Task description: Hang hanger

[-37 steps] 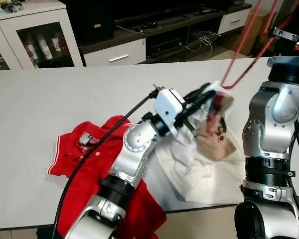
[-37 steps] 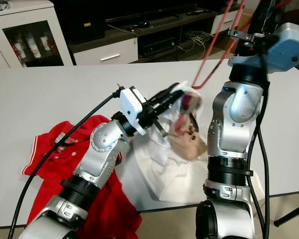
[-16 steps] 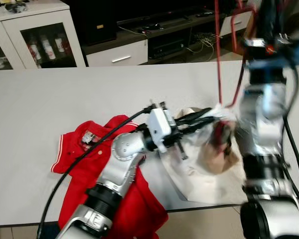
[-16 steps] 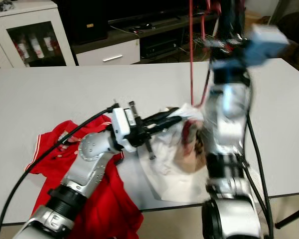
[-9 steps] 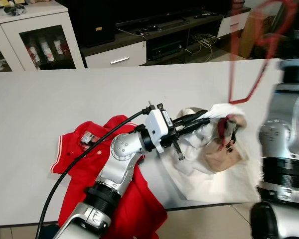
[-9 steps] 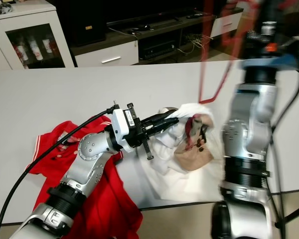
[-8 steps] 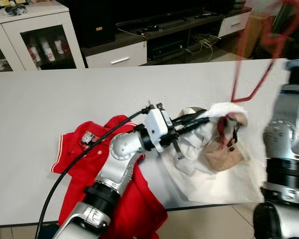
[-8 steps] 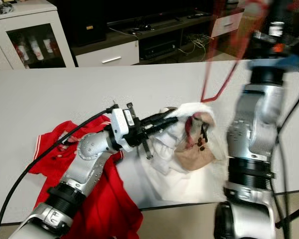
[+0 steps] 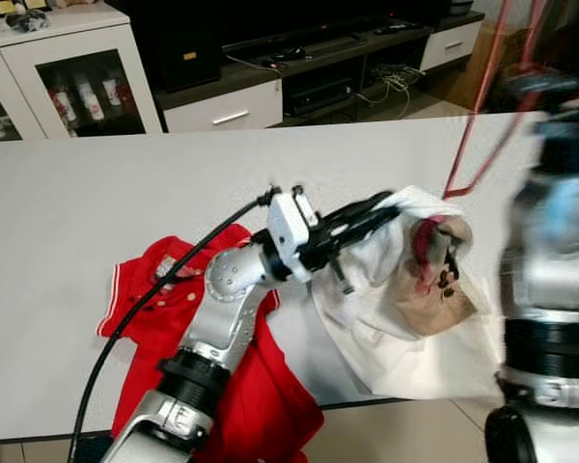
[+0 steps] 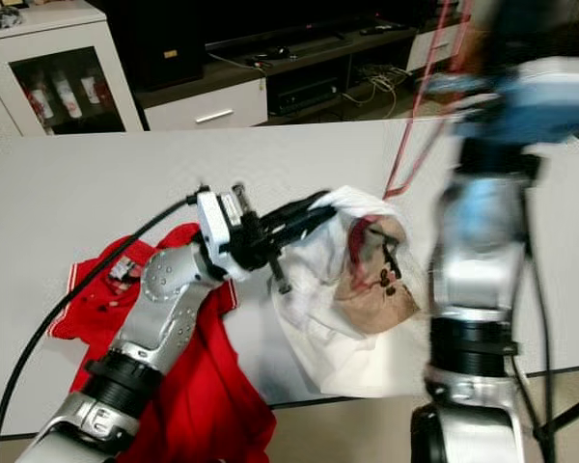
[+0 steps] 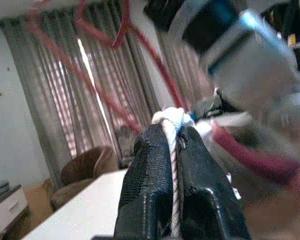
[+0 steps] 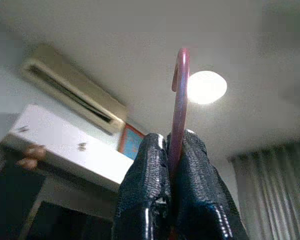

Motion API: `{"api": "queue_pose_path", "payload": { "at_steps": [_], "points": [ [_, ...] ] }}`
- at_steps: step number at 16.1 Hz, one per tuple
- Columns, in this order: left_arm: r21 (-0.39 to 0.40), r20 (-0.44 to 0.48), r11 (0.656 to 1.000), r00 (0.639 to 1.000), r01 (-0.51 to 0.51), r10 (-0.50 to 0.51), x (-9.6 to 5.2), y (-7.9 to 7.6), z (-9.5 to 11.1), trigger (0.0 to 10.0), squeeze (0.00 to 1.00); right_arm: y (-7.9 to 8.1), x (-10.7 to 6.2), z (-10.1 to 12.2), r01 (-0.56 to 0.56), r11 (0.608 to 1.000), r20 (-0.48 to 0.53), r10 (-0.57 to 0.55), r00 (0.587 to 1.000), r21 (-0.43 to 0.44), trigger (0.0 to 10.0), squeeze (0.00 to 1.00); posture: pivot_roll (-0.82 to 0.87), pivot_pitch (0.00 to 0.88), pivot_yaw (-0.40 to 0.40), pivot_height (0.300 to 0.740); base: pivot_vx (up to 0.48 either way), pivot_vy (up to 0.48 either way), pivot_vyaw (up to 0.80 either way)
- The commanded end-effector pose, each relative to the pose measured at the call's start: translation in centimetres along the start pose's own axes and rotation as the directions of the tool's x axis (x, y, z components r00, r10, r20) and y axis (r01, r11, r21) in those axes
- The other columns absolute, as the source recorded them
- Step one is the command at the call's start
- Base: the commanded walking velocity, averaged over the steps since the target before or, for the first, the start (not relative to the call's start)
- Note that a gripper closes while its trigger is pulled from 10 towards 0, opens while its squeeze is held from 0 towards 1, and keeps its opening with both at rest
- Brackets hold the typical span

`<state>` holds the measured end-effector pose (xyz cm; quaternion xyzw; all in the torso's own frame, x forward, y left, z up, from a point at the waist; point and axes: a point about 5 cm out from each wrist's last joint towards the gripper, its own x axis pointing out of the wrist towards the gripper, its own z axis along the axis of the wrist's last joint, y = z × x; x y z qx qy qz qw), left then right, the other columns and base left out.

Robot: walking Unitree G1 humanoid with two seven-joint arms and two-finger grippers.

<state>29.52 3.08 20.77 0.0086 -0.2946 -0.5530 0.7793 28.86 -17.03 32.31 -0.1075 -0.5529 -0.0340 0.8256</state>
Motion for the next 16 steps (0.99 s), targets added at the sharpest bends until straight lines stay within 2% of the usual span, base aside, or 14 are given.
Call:
{"api": "queue_pose_path", "payload": {
  "at_steps": [1, 4, 5, 8, 12, 14, 16],
  "points": [
    [0.013, 0.047, 1.0, 0.999, 0.001, -0.001, 0.3, 0.5, 1.2, 0.0, 0.0, 0.7, -0.1, 0.6, -0.034, 0.998, 0.044, 0.036, 0.998, -0.058, 0.0, 0.0, 0.03, 0.001, 0.062, 0.74, 0.0, 0.0, 0.0],
    [-0.008, 0.058, 1.0, 0.998, 0.028, -0.027, 0.0, 0.3, 1.6, 0.0, 0.0, 1.0, -1.0, 0.0, -0.046, 0.984, 0.047, 0.055, 0.997, -0.171, 0.0, 0.0, 0.03, 0.005, 0.055, 0.74, 0.0, 0.0, 0.0],
    [-0.024, 0.049, 0.999, 0.998, 0.04, -0.038, -0.5, 0.1, 1.6, 0.0, 0.0, 0.9, -1.6, -0.7, -0.056, 0.972, 0.032, 0.065, 0.997, -0.228, 0.0, 0.0, 0.03, 0.006, 0.054, 0.74, 0.0, 0.0, 0.0],
    [-0.057, 0.021, 0.996, 0.997, 0.074, -0.073, -1.8, -0.2, 1.7, 0.0, 0.0, 0.1, -3.6, -2.7, -0.083, 0.944, -0.05, 0.071, 0.996, -0.321, 0.0, 0.0, 0.03, 0.008, 0.049, 0.74, 0.0, 0.0, 0.0],
    [-0.063, -0.003, 0.994, 0.996, 0.084, -0.084, -2.7, 0.0, 1.7, 0.0, 0.0, -0.3, -4.4, -3.4, -0.093, 0.931, -0.078, 0.07, 0.994, -0.352, 0.0, 0.0, 0.03, 0.008, 0.051, 0.74, 0.0, 0.0, 0.0],
    [-0.071, 0.028, 0.995, 0.997, 0.074, -0.072, -2.2, 0.3, 2.3, 0.0, 0.0, 0.6, -5.4, -3.7, -0.157, 0.911, -0.072, 0.14, 0.988, -0.381, 0.0, 0.0, 0.03, 0.008, 0.052, 0.74, 0.0, 0.0, 0.0],
    [-0.067, 0.042, 0.996, 0.997, 0.066, -0.063, -1.8, 0.5, 2.6, 0.0, 0.0, 1.3, -5.7, -3.5, -0.182, 0.912, -0.064, 0.17, 0.983, -0.369, 0.0, 0.0, 0.03, 0.008, 0.052, 0.74, 0.0, 0.0, 0.0]
  ]
}}
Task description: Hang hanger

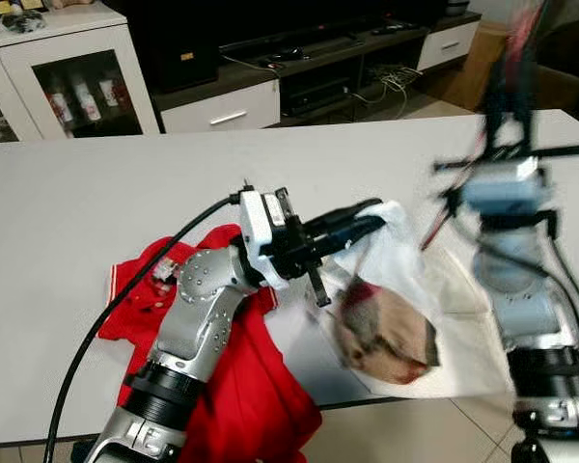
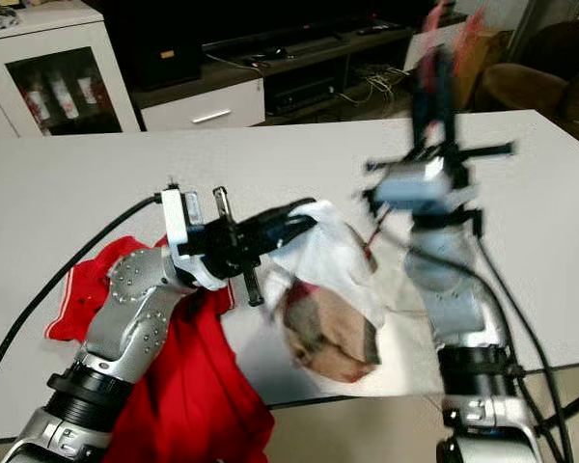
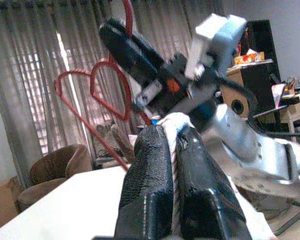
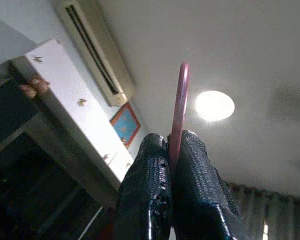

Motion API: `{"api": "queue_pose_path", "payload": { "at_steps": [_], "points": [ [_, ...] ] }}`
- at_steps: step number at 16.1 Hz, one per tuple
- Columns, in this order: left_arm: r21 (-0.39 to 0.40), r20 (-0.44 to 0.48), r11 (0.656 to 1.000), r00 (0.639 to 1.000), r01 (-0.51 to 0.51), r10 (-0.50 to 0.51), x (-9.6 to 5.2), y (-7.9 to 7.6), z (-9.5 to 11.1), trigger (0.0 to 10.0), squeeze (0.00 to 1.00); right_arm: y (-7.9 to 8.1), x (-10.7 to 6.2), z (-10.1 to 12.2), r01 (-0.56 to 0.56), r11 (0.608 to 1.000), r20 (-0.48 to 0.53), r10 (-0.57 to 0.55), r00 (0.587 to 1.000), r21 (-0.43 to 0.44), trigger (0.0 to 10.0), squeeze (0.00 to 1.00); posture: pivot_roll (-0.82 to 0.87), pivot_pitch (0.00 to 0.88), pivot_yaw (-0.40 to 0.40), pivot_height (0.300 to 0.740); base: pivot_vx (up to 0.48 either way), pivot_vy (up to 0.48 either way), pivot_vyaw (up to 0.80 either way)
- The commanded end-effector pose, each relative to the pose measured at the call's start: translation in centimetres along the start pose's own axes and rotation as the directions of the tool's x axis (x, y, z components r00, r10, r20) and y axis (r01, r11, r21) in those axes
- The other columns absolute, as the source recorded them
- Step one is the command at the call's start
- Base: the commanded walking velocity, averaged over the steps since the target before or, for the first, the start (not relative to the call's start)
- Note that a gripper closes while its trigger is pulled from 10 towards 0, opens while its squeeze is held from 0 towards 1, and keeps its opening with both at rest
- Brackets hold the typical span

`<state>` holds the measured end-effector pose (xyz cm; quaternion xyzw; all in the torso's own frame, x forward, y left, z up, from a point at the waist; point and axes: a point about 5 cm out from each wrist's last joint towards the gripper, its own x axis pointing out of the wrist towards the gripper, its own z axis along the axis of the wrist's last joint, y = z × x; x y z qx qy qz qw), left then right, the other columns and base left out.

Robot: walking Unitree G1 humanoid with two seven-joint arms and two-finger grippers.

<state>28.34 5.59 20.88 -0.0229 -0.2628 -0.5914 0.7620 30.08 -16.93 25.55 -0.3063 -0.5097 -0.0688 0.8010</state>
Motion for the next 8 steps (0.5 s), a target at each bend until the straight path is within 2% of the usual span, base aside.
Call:
{"api": "queue_pose_path", "payload": {
  "at_steps": [1, 2, 3, 4, 5, 6, 8],
  "points": [
    [0.043, 0.05, 0.999, 0.999, -0.003, 0.001, 0.7, 0.6, 1.4, 0.0, 0.0, 0.5, 0.0, 0.5, -0.03, 1.0, 0.036, 0.03, 0.999, -0.002, 0.0, 0.0, 0.02, 0.008, 0.055, 0.74, 0.0, 0.0, 0.0],
    [0.044, 0.05, 0.999, 0.999, -0.01, 0.008, 0.8, 0.7, 1.3, 0.0, 0.0, 0.6, -0.1, 0.6, -0.035, 0.999, 0.04, 0.036, 0.999, -0.002, 0.0, 0.0, 0.02, 0.007, 0.055, 0.74, 0.0, 0.0, 0.0],
    [0.053, 0.027, 0.998, 1.0, -0.017, 0.016, 0.5, 0.9, 0.8, 0.0, 0.0, 0.1, -0.1, -0.2, 0.01, 1.0, -0.014, -0.01, 1.0, 0.011, 0.0, 0.0, 0.02, 0.006, 0.056, 0.74, 0.0, 0.0, 0.0],
    [0.058, -0.002, 0.997, 0.999, -0.044, 0.045, -0.1, 1.2, 0.2, 0.0, 0.0, -1.1, 0.0, -1.3, 0.04, 0.997, -0.045, -0.043, 0.998, -0.067, 0.0, 0.0, 0.02, 0.006, 0.058, 0.74, 0.0, 0.0, 0.0],
    [0.055, -0.005, 0.997, 0.998, -0.055, 0.055, -0.3, 1.4, 0.1, 0.0, 0.0, -1.3, 0.0, -1.5, 0.041, 0.995, -0.052, -0.046, 0.998, -0.093, 0.0, 0.0, 0.02, 0.006, 0.058, 0.74, 0.0, 0.0, 0.0],
    [0.058, -0.016, 0.996, 0.997, -0.073, 0.074, -0.7, 1.7, 0.0, 0.0, 0.0, -2.2, -0.2, -2.5, 0.057, 0.985, -0.099, -0.074, 0.992, -0.163, 0.0, 0.0, 0.02, 0.006, 0.058, 0.74, 0.0, 0.0, 0.0],
    [0.08, -0.049, 0.991, 0.992, -0.111, 0.115, -1.6, 2.4, -0.3, 0.0, 0.0, -4.6, -0.8, -4.3, 0.121, 0.969, -0.178, -0.161, 0.971, -0.216, 0.0, 0.0, 0.02, 0.005, 0.058, 0.74, 0.0, 0.0, 0.0]
  ]
}}
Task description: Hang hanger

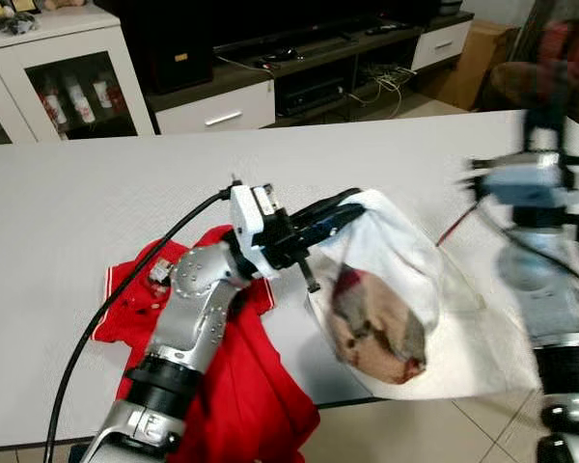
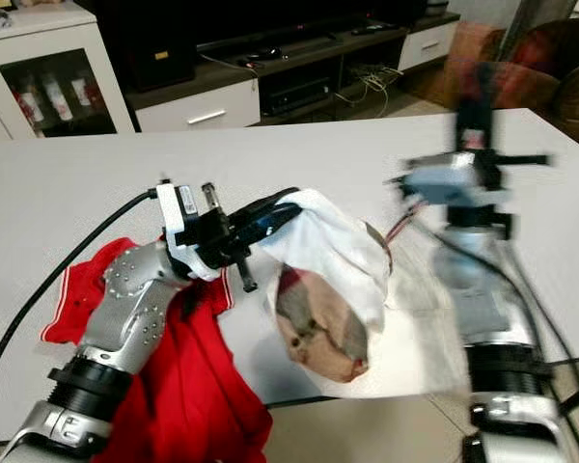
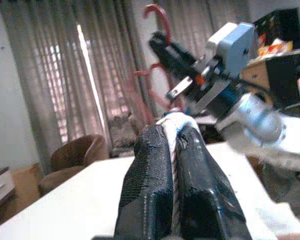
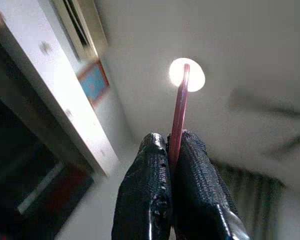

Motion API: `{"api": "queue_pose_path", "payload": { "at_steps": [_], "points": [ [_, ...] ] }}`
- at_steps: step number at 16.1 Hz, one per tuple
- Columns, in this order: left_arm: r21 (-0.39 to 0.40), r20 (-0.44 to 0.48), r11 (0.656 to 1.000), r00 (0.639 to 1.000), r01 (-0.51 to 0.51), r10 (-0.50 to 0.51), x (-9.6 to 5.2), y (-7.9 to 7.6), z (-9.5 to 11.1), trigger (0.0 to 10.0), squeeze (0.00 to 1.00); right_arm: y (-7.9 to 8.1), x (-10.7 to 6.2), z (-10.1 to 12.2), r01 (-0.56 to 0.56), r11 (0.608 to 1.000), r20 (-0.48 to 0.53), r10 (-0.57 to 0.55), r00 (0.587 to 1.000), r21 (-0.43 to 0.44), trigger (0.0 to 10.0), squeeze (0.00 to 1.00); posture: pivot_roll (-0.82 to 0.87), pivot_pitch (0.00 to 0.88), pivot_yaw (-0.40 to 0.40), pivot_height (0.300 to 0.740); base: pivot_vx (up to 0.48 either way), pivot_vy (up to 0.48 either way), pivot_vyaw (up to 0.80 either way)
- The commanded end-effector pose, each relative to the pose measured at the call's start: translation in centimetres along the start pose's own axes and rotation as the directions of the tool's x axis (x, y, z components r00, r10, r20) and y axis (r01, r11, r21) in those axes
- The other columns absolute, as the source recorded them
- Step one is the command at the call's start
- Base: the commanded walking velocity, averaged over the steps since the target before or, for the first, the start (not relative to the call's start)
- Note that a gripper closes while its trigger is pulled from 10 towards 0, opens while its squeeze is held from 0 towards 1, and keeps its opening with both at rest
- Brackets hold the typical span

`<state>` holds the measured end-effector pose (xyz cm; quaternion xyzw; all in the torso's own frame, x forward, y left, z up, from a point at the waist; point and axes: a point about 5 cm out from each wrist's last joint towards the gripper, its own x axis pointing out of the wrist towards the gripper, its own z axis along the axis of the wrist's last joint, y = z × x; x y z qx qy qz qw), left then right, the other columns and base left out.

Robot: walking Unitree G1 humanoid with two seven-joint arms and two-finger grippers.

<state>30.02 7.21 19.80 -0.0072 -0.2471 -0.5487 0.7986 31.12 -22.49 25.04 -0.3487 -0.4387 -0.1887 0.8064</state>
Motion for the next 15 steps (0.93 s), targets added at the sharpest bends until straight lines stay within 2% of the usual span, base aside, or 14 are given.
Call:
{"api": "queue_pose_path", "payload": {
  "at_steps": [1, 3, 5, 6, 7, 8, 9, 10, 11, 12, 14, 15],
  "points": [
    [0.051, 0.003, 0.998, 1.0, -0.022, 0.022, -0.1, 0.8, 0.6, 0.0, 0.0, -1.1, 0.5, -0.3, 0.049, 0.999, -0.011, -0.05, 0.999, -0.007, 0.0, 0.0, 0.02, 0.005, 0.058, 0.74, 0.0, 0.0, 0.0],
    [0.059, -0.01, 0.998, 0.999, -0.037, 0.037, -0.3, 0.9, 0.2, 0.0, 0.0, -2.0, 1.0, -0.1, 0.106, 0.994, -0.005, -0.106, 0.994, 0.003, 0.0, 0.0, 0.01, 0.006, 0.059, 0.74, 0.0, 0.0, 0.0],
    [0.073, -0.033, 0.996, 0.998, -0.057, 0.06, -0.2, 1.0, -0.3, 0.0, 0.0, -3.4, 1.9, 0.2, 0.224, 0.971, -0.031, -0.222, 0.975, 0.085, 0.0, 0.0, 0.01, 0.006, 0.063, 0.74, 0.0, 0.0, 0.0],
    [0.091, -0.068, 0.992, 0.993, -0.086, 0.092, -0.1, 1.2, -0.9, 0.0, 0.0, -3.8, 2.4, 0.3, 0.263, 0.947, -0.074, -0.253, 0.965, 0.183, 0.0, 0.0, 0.01, 0.006, 0.066, 0.74, 0.0, 0.0, 0.0],
    [0.105, -0.088, 0.989, 0.989, -0.108, 0.118, 0.0, 1.4, -1.2, 0.0, 0.0, -3.7, 2.6, 0.2, 0.258, 0.936, -0.095, -0.241, 0.966, 0.241, 0.0, 0.0, 0.01, 0.006, 0.066, 0.74, 0.0, 0.0, 0.0],
    [0.137, -0.198, 0.97, 0.954, -0.202, 0.227, 0.6, 2.3, -2.6, 0.0, 0.0, -2.4, 2.8, 0.8, 0.192, 0.862, -0.136, -0.144, 0.98, 0.469, 0.0, 0.0, 0.01, 0.004, 0.067, 0.74, 0.0, 0.0, 0.0],
    [0.147, -0.223, 0.964, 0.942, -0.221, 0.25, 0.6, 2.5, -2.9, 0.0, 0.0, -2.1, 2.7, 1.0, 0.175, 0.842, -0.139, -0.12, 0.983, 0.511, 0.0, 0.0, 0.01, 0.004, 0.067, 0.74, 0.0, 0.0, 0.0],
    [0.148, -0.294, 0.952, 0.907, -0.268, 0.301, 0.8, 3.0, -3.9, 4.7, 0.0, -1.5, 2.5, 1.5, 0.142, 0.823, -0.135, -0.081, 0.988, 0.55, 0.0, 0.0, 0.0, 0.004, 0.067, 0.74, 0.0, 0.0, 0.0],
    [0.151, -0.326, 0.945, 0.887, -0.292, 0.326, 0.8, 3.2, -4.3, 10.0, 0.0, -1.4, 2.3, 1.7, 0.139, 0.804, -0.138, -0.071, 0.988, 0.578, 0.0, 0.0, 0.0, 0.004, 0.068, 0.74, 0.0, 0.0, 0.0],
    [0.168, -0.399, 0.935, 0.846, -0.311, 0.353, 0.9, 3.3, -5.4, 10.0, 0.0, -1.3, 2.0, 1.7, 0.153, 0.726, -0.176, -0.045, 0.983, 0.67, 0.0, 0.0, -0.01, 0.007, 0.07, 0.74, 0.0, 0.0, 0.0],
    [0.174, -0.415, 0.909, 0.809, -0.379, 0.417, 0.9, 3.8, -5.8, 10.0, 0.0, -1.2, 1.7, 1.7, 0.146, 0.649, -0.192, -0.001, 0.981, 0.747, 0.0, 0.0, -0.01, 0.012, 0.072, 0.74, 0.0, 0.0, 0.0],
    [0.149, -0.418, 0.849, 0.745, -0.507, 0.519, 0.8, 4.7, -6.0, 10.0, 0.0, -0.7, 1.2, 1.6, 0.131, 0.547, -0.206, 0.077, 0.976, 0.827, 3.5, 0.0, -0.01, 0.017, 0.073, 0.74, 0.0, 0.0, 0.0]
  ]
}}
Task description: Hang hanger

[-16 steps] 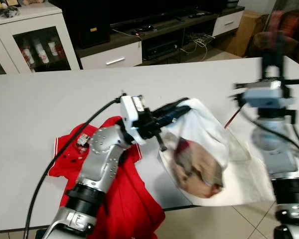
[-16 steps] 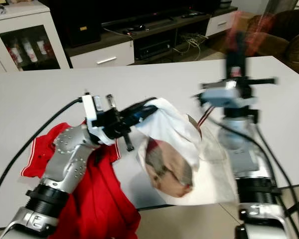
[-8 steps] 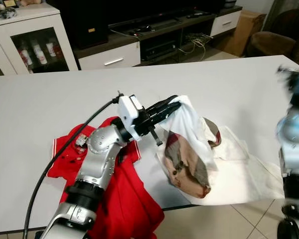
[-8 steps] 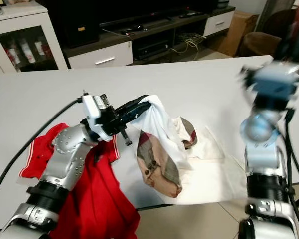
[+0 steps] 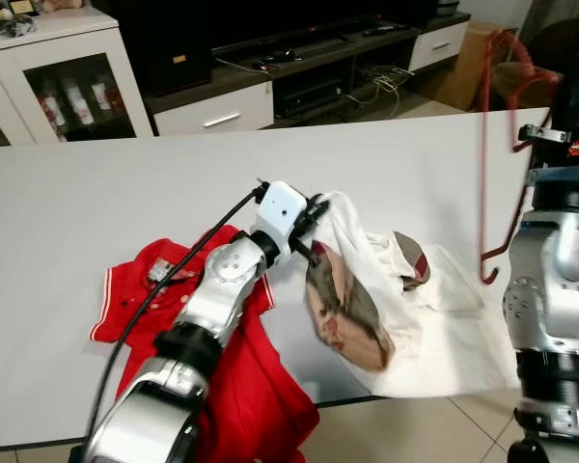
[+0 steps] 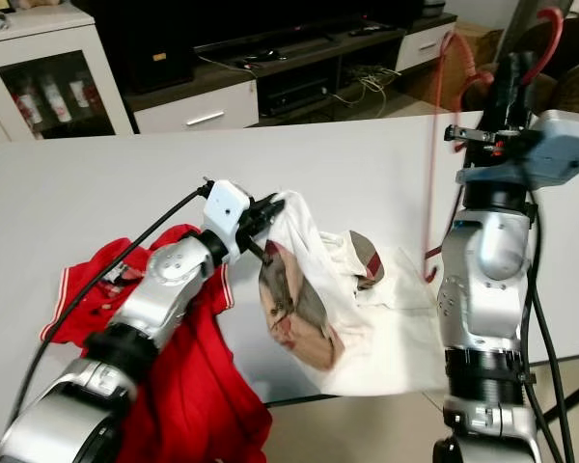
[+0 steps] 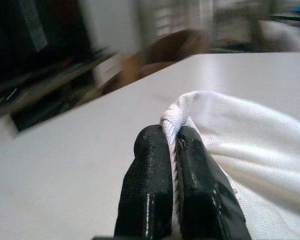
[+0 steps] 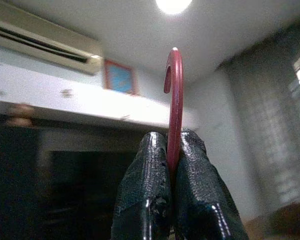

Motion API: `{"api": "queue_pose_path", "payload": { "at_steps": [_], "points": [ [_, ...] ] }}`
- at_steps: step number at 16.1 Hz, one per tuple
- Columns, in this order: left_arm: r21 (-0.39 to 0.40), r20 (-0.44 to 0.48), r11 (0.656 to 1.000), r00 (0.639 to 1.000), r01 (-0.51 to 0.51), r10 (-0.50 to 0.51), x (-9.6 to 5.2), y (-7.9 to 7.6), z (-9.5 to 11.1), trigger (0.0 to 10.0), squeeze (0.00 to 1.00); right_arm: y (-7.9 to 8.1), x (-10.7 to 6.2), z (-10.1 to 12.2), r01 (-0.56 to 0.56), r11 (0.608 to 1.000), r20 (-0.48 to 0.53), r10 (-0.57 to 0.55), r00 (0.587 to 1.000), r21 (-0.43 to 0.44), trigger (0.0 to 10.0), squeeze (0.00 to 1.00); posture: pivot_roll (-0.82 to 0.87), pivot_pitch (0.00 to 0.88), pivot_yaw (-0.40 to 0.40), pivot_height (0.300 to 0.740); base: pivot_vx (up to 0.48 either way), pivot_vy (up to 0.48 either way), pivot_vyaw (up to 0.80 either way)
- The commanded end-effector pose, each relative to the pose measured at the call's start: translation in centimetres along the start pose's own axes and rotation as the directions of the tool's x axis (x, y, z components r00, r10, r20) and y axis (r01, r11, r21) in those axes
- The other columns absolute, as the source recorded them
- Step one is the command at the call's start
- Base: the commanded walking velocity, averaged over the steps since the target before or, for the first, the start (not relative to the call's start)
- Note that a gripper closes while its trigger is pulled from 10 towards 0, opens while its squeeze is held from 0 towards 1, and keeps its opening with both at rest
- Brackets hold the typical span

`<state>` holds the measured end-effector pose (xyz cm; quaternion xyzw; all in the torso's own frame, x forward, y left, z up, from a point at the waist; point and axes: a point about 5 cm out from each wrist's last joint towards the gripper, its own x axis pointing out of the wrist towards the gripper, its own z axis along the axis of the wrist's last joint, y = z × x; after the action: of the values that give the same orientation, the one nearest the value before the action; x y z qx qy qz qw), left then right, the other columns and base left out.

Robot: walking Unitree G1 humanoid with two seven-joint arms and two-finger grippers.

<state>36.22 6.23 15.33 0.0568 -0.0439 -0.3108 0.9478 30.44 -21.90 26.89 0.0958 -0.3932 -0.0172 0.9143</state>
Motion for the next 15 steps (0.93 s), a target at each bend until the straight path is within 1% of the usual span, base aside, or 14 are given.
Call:
{"api": "queue_pose_path", "payload": {
  "at_steps": [1, 2, 3, 4, 5, 6, 8, 9, 10, 11, 12, 13, 14, 15],
  "points": [
    [-0.102, -0.034, 0.991, 0.996, -0.084, 0.081, 0.4, 1.0, 0.2, 10.0, 0.0, 0.2, -0.4, -0.2, -0.023, 0.993, -0.044, 0.029, 0.999, 0.117, 4.3, 0.0, -0.01, 0.02, 0.073, 0.74, 0.0, 0.0, 0.0],
    [-0.103, -0.105, 0.989, 0.99, -0.103, 0.093, 0.6, 1.0, -0.5, 10.0, 0.0, 0.3, -0.6, -0.2, -0.038, 0.984, -0.06, 0.049, 0.997, 0.173, 4.7, 0.0, -0.01, 0.022, 0.071, 0.74, 0.0, 0.0, 0.0],
    [-0.055, -0.168, 0.996, 0.984, -0.074, 0.064, 0.5, 0.7, -1.5, 10.0, 0.0, 0.5, -0.9, 0.0, -0.055, 0.969, -0.075, 0.075, 0.994, 0.242, 6.7, 0.0, -0.01, 0.024, 0.07, 0.74, 0.0, 0.0, 0.0],
    [-0.128, -0.109, 0.99, 0.993, -0.065, 0.052, 0.2, 0.7, -1.3, 10.0, 1.0, 1.0, -1.3, 0.2, -0.085, 0.945, -0.084, 0.117, 0.99, 0.316, 6.9, 0.0, -0.02, 0.028, 0.071, 0.74, 0.0, 0.0, 0.0],
    [-0.184, -0.071, 0.981, 0.996, -0.068, 0.056, 0.2, 0.7, -1.0, 10.0, 1.0, 1.4, -1.6, 0.3, -0.115, 0.921, -0.093, 0.16, 0.983, 0.372, 7.2, 0.0, -0.02, 0.03, 0.073, 0.74, 0.0, 0.0, 0.0],
    [-0.179, -0.056, 0.981, 0.996, -0.078, 0.069, 0.3, 0.8, -0.8, 10.0, 1.0, 1.7, -2.0, 0.4, -0.145, 0.905, -0.105, 0.202, 0.974, 0.401, 7.6, 0.0, -0.02, 0.033, 0.073, 0.74, 0.0, 0.0, 0.0],
    [-0.166, -0.008, 0.982, 0.996, -0.093, 0.093, 0.4, 0.9, -0.1, 10.0, 1.0, 2.5, -2.7, 0.4, -0.181, 0.877, -0.119, 0.258, 0.959, 0.445, 8.0, 0.0, -0.02, 0.039, 0.074, 0.74, 0.0, 0.0, 0.0],
    [-0.116, 0.028, 0.99, 0.996, -0.084, 0.088, 0.5, 0.8, 0.4, 10.0, 0.0, 2.9, -2.8, 0.5, -0.2, 0.861, -0.124, 0.288, 0.95, 0.468, 8.1, 0.0, -0.02, 0.042, 0.076, 0.74, 0.0, 0.0, 0.0],
    [-0.072, 0.082, 0.993, 0.992, -0.092, 0.098, 0.3, 0.9, 1.1, 10.0, 0.0, 3.2, -3.0, 0.5, -0.211, 0.849, -0.131, 0.308, 0.942, 0.485, 7.9, 0.0, -0.01, 0.045, 0.075, 0.74, 0.0, 0.0, 0.0],
    [-0.054, 0.116, 0.993, 0.987, -0.102, 0.107, 0.2, 1.1, 1.6, 10.0, 0.0, 3.2, -3.1, 0.5, -0.213, 0.845, -0.136, 0.316, 0.939, 0.491, 8.0, 0.0, -0.01, 0.045, 0.075, 0.74, 0.0, 0.0, 0.0],
    [0.003, 0.231, 0.99, 0.964, -0.138, 0.134, -0.3, 2.1, 3.5, 10.0, 0.0, 3.5, -3.5, 0.1, -0.212, 0.838, -0.168, 0.335, 0.927, 0.503, 7.8, 0.0, -0.01, 0.049, 0.073, 0.74, 0.0, 0.0, 0.0],
    [0.043, 0.288, 0.985, 0.946, -0.166, 0.147, -0.7, 2.7, 4.4, 10.0, 0.0, 3.5, -3.9, -0.3, -0.204, 0.84, -0.194, 0.339, 0.921, 0.502, 7.8, 0.0, 0.0, 0.05, 0.07, 0.74, 0.0, 0.0, 0.0],
    [0.125, 0.333, 0.97, 0.93, -0.209, 0.158, -1.2, 3.4, 5.1, 10.0, 0.0, 3.5, -4.3, -0.9, -0.188, 0.854, -0.234, 0.334, 0.913, 0.486, 9.2, 0.0, 0.0, 0.05, 0.068, 0.74, 0.0, 0.0, 0.0],
    [0.15, 0.313, 0.956, 0.93, -0.252, 0.195, -1.7, 4.7, 4.8, 10.0, 0.0, 3.5, -4.6, -1.7, -0.166, 0.868, -0.279, 0.324, 0.904, 0.468, 10.0, 0.0, 0.0, 0.05, 0.064, 0.74, 0.0, 0.0, 0.0]
  ]
}}
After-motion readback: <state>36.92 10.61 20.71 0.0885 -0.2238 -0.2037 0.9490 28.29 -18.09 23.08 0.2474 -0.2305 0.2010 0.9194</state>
